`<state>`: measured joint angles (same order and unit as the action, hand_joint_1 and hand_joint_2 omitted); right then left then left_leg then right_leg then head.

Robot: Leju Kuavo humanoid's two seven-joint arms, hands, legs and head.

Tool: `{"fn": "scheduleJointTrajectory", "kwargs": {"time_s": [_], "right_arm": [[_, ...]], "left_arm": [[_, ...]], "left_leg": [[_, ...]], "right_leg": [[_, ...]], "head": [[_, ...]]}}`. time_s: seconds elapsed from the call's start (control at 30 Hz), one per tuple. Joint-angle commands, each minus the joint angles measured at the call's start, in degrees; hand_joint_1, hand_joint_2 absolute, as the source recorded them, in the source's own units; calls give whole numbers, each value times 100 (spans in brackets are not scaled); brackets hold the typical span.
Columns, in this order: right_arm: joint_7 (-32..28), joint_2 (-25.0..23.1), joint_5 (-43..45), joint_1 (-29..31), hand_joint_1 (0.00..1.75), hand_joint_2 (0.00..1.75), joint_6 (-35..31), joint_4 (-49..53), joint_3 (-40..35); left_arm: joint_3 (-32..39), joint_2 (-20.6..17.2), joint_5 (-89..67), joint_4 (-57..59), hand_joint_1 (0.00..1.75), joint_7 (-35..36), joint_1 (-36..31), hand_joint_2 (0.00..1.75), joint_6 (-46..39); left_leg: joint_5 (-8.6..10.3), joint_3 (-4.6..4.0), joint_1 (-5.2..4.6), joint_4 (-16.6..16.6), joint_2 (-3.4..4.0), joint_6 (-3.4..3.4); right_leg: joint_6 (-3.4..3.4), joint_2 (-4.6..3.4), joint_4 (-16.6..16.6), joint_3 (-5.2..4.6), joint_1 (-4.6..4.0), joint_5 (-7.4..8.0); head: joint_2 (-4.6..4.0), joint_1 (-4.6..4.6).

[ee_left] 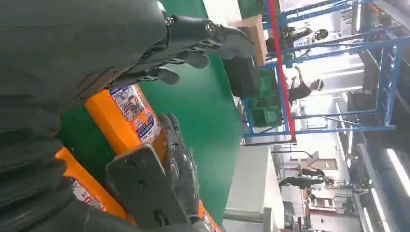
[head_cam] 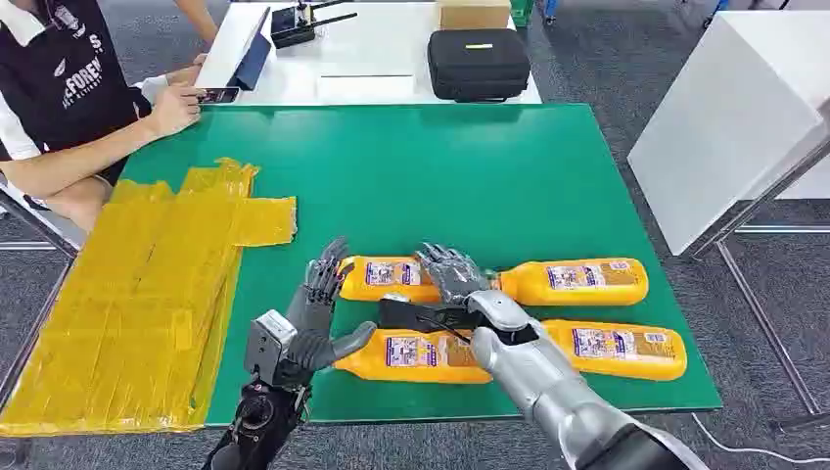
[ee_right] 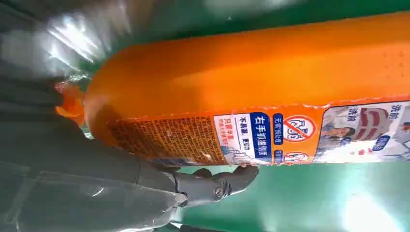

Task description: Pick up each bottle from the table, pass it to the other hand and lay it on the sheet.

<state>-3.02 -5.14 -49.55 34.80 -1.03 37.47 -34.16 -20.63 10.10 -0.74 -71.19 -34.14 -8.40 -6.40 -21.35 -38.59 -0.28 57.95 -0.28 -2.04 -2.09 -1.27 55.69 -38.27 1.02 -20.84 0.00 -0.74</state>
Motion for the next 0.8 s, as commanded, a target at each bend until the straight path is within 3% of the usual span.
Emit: {"fn": "scheduleJointTrajectory", "kwargs": {"time_s": [0.03,0.1,0.13,0.17,0.2,0.5,0.67,0.8], "right_arm": [[87,-324,110,503,0,175,212,-1349,-1],[44,-360,105,550,0,175,50,-1463,49],[54,-357,54,543,112,175,-123,-1451,59],[57,-359,50,527,166,175,-263,-1431,108],[53,-357,45,514,175,175,-361,-1410,142],[11,-249,-73,283,175,175,-1600,-733,640],[-453,-125,109,-153,175,175,-2408,202,1105],[-715,-114,332,-280,175,175,-2621,491,1255]], "left_arm": [[-63,-6,63,454,0,100,-368,175,36],[-67,-6,84,481,0,109,-386,175,42],[-64,-6,93,498,0,109,-390,175,46],[-57,-7,101,493,0,109,-382,175,44],[-55,-11,102,484,0,109,-370,175,49],[-74,-31,60,426,0,74,-301,175,59],[-61,-34,-86,230,0,56,-262,175,22],[-68,-44,-111,227,0,61,-256,175,11]], "left_leg": [[-19,49,3,0,-5,18],[-6,24,4,-3,-3,9],[-11,40,4,-2,-7,13],[-18,55,4,-2,-5,16],[-11,44,2,-4,-7,12],[-19,52,2,2,-7,15],[-12,29,4,2,-8,11],[-12,26,1,2,-8,11]], "right_leg": [[15,18,3,48,-6,-20],[8,10,-3,24,-6,-6],[11,18,-1,40,-6,-14],[14,19,0,54,-7,-19],[11,18,-1,43,-5,-14],[13,22,4,50,-6,-21],[10,18,2,31,-6,-13],[9,18,4,28,-4,-14]], "head": [[0,2],[0,0],[0,0],[0,0],[0,0],[0,2],[0,0],[0,0]]}}
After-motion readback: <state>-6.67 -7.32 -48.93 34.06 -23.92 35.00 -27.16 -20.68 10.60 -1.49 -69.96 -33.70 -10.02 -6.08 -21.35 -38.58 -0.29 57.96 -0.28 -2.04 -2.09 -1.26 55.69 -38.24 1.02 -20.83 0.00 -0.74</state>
